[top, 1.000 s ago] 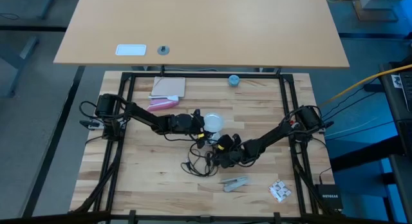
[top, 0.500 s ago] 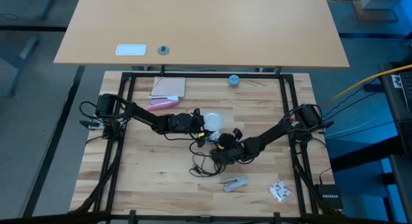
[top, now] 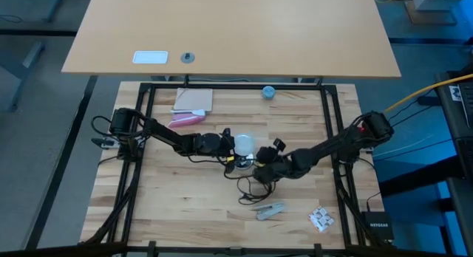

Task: Screw lightbulb
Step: Insert the lightbulb into the lamp

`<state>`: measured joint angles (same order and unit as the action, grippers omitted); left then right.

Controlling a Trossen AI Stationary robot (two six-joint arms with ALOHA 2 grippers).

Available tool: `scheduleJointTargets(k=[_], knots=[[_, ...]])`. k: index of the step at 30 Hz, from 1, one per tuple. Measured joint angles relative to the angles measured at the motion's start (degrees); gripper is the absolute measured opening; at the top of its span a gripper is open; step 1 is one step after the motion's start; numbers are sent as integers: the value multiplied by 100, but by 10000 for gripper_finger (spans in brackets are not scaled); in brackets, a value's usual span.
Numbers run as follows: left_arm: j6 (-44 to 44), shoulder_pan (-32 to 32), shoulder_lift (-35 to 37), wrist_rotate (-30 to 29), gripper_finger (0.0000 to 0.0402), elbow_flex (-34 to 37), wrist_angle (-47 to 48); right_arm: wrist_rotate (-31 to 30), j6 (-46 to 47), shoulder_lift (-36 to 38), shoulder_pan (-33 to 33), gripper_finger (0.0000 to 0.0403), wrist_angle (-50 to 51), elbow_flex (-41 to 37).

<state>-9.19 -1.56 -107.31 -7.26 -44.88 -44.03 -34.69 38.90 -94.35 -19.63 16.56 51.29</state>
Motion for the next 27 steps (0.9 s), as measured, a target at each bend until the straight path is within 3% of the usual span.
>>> scheduleJointTargets(k=[6, 20, 27], knots=[[12, 2, 0, -45, 150, 2, -19, 998, -1, -52, -16, 154, -475, 4], [59, 7, -2, -86, 150, 4, -31, 1130, 183, -764, -18, 154, -492, 19], [61, 7, -2, -105, 150, 4, -1, 776, 191, -802, -22, 154, -346, 15]])
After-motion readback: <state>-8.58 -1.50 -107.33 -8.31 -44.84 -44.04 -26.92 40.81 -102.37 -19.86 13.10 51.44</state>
